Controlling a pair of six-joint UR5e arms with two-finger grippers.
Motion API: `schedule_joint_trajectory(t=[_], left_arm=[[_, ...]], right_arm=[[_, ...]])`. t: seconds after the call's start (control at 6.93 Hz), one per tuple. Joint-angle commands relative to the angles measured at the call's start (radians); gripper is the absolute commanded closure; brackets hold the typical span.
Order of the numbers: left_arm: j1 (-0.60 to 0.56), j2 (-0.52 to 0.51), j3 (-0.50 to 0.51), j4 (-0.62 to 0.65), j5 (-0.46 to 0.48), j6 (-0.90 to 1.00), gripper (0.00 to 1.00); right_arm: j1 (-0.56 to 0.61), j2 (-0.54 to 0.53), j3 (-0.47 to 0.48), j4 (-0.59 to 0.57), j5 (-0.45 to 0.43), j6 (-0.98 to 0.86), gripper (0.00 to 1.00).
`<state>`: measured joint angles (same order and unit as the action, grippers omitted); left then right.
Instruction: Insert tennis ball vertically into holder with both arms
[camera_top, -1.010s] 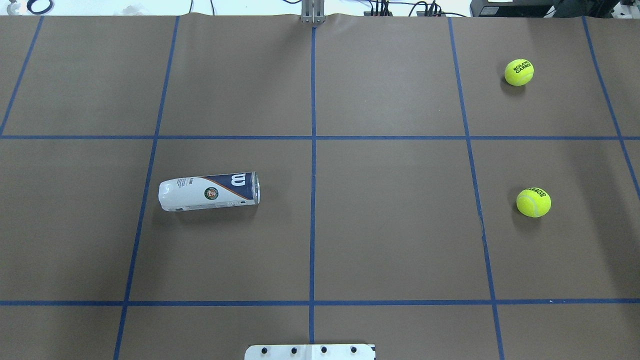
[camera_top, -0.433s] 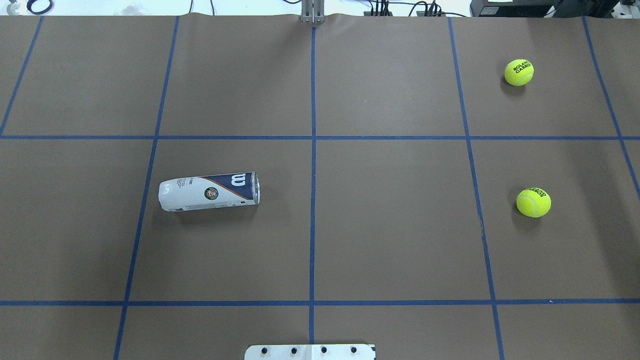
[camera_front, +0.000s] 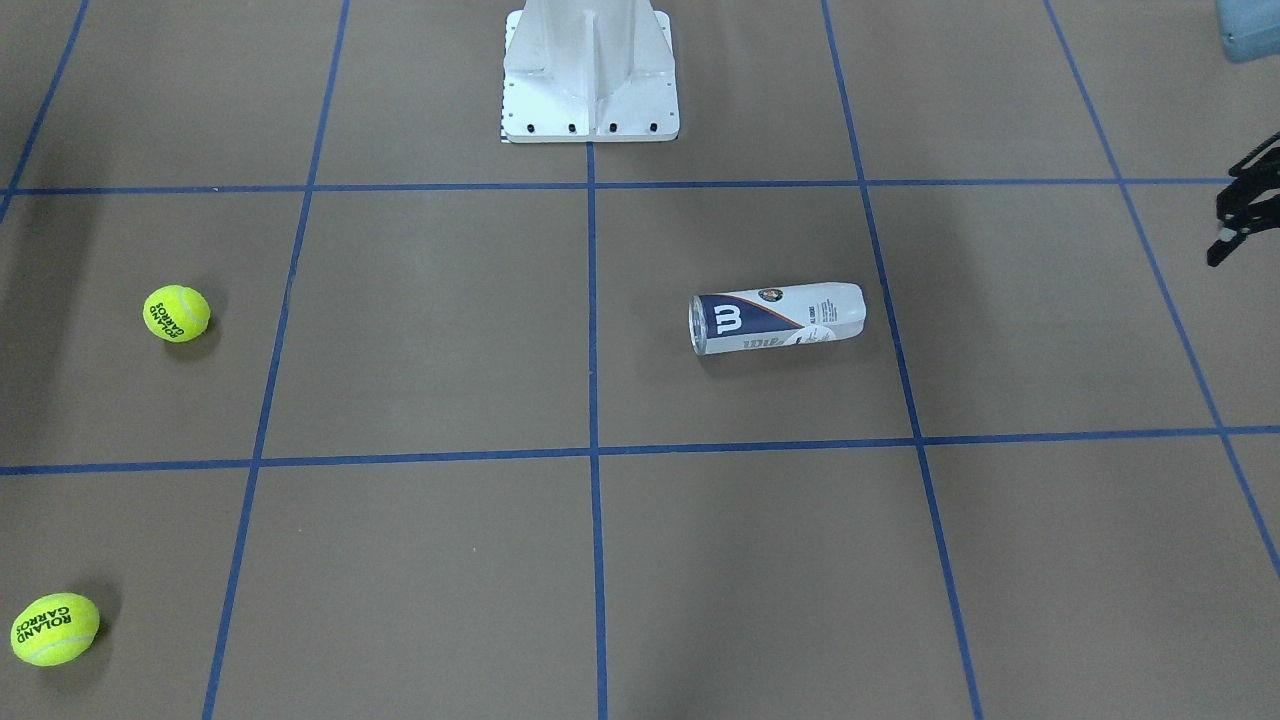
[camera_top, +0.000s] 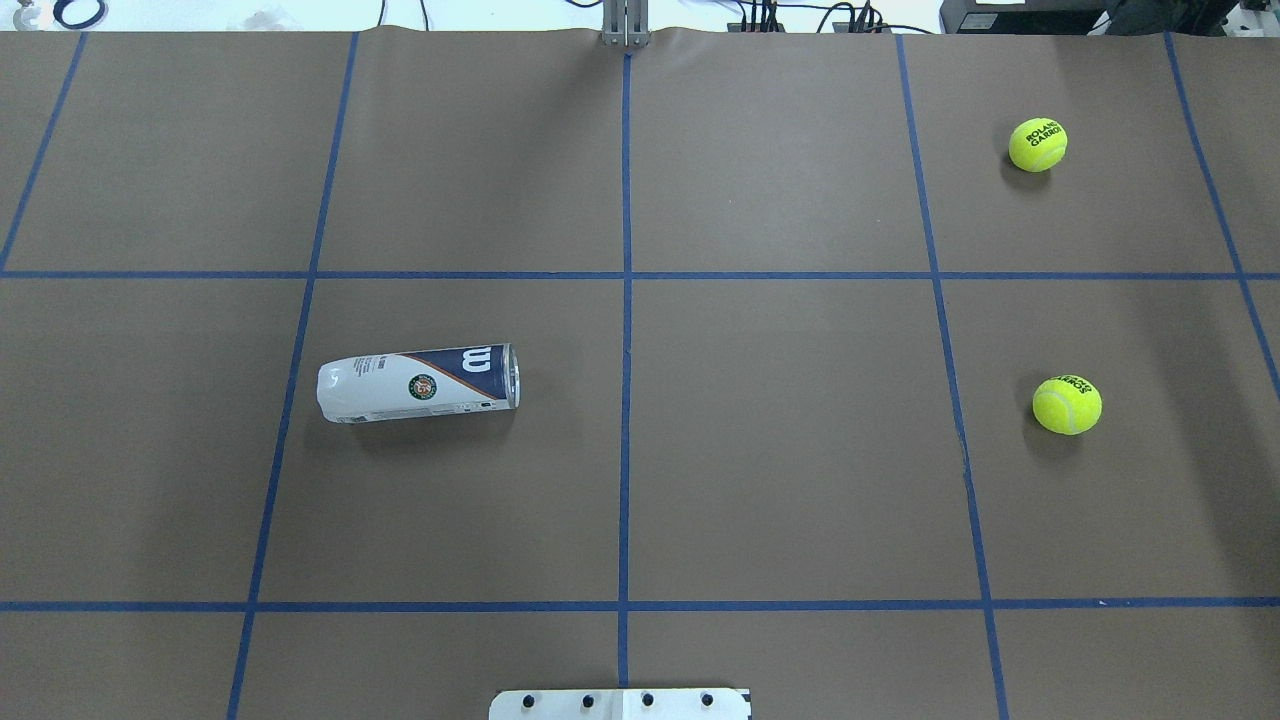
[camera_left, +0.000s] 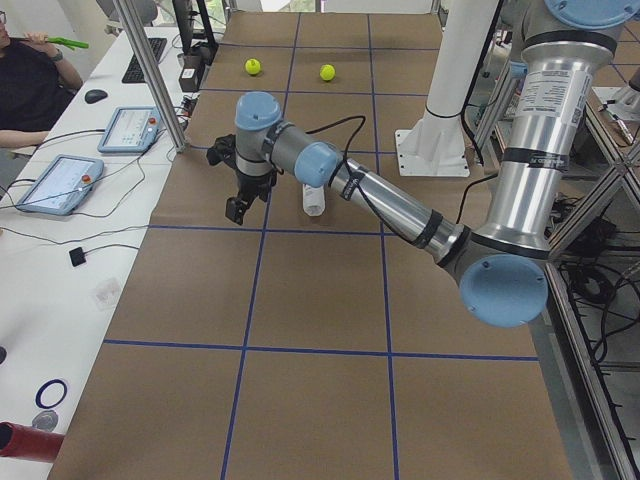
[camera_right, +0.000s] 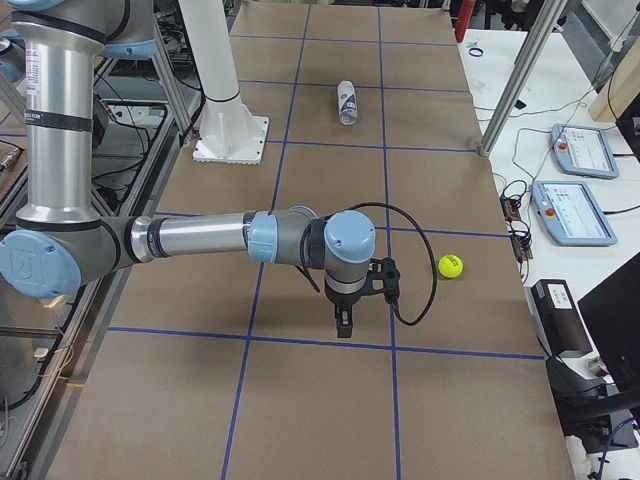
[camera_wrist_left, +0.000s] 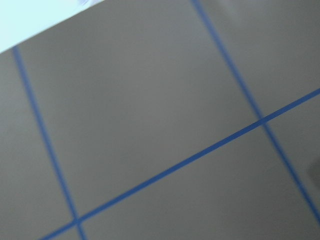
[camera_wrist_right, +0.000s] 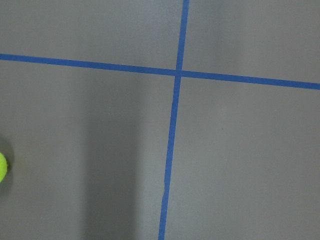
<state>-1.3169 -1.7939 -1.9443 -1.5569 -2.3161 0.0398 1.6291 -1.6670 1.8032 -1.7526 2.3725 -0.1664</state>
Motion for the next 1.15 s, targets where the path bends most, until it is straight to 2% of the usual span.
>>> schedule_joint_trajectory(t=[0.0, 0.29, 0.58, 0.72, 0.87, 1.01], left_arm=[[0.189, -0.173, -0.028, 0.006, 0.007, -0.003, 0.01], [0.400, -0.331, 0.007, 0.039, 0.036, 0.003, 0.01], [0.502, -0.412, 0.010, 0.118, 0.148, 0.104, 0.01], [0.587, -0.412, 0.010, 0.121, 0.282, 0.138, 0.01], [0.704, -0.415, 0.013, 0.120, 0.470, 0.138, 0.01], [0.760, -0.414, 0.028, 0.118, 0.545, 0.138, 0.01]], right_arm=[[0.000, 0.000, 0.005, 0.001, 0.008, -0.001, 0.00], [0.000, -0.002, 0.007, 0.002, 0.010, -0.001, 0.00], [0.000, 0.001, 0.007, 0.025, 0.017, -0.002, 0.00], [0.000, 0.001, 0.005, 0.024, 0.016, -0.002, 0.00], [0.000, 0.000, 0.008, 0.024, 0.017, -0.001, 0.00], [0.000, 0.000, 0.008, 0.025, 0.017, -0.001, 0.00]])
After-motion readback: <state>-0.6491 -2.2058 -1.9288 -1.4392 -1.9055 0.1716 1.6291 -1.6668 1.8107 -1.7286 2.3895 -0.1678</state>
